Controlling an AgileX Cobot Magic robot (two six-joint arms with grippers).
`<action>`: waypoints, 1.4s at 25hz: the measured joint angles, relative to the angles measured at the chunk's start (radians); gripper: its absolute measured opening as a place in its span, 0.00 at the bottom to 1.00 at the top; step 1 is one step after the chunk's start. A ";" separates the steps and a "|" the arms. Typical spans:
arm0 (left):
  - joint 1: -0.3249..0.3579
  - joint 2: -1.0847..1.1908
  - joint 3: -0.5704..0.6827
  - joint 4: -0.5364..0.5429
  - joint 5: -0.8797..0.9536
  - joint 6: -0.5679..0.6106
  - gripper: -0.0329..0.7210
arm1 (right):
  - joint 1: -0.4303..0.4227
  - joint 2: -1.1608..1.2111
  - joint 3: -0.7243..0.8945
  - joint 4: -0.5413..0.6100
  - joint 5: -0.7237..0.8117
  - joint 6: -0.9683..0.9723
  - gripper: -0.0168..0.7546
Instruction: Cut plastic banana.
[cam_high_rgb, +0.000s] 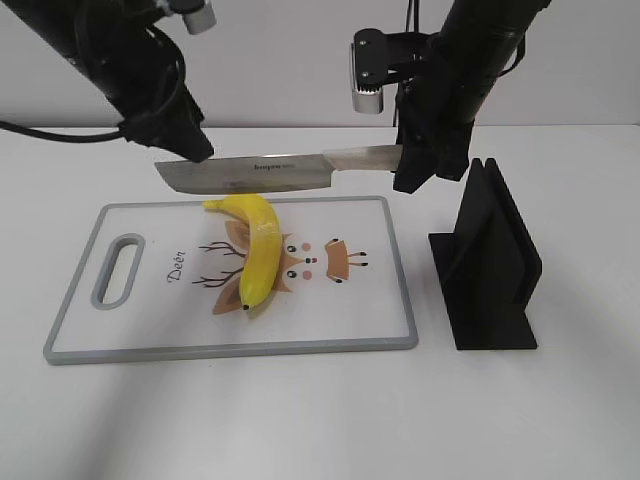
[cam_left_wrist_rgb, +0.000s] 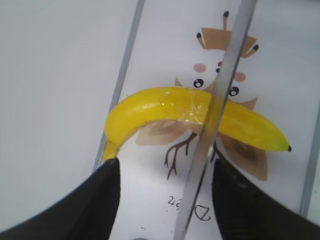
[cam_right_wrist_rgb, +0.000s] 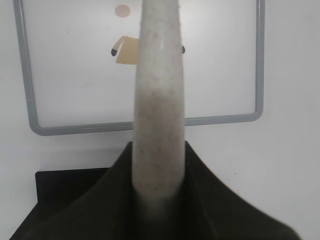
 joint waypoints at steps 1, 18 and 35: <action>0.002 -0.018 0.000 0.000 -0.013 -0.011 0.81 | 0.000 0.000 0.000 0.000 0.000 0.000 0.24; 0.171 -0.346 0.000 0.253 0.195 -0.942 0.83 | 0.000 -0.095 0.001 -0.001 0.106 0.453 0.24; 0.174 -0.648 0.396 0.402 0.249 -1.158 0.81 | 0.000 -0.286 0.208 0.042 0.114 1.059 0.24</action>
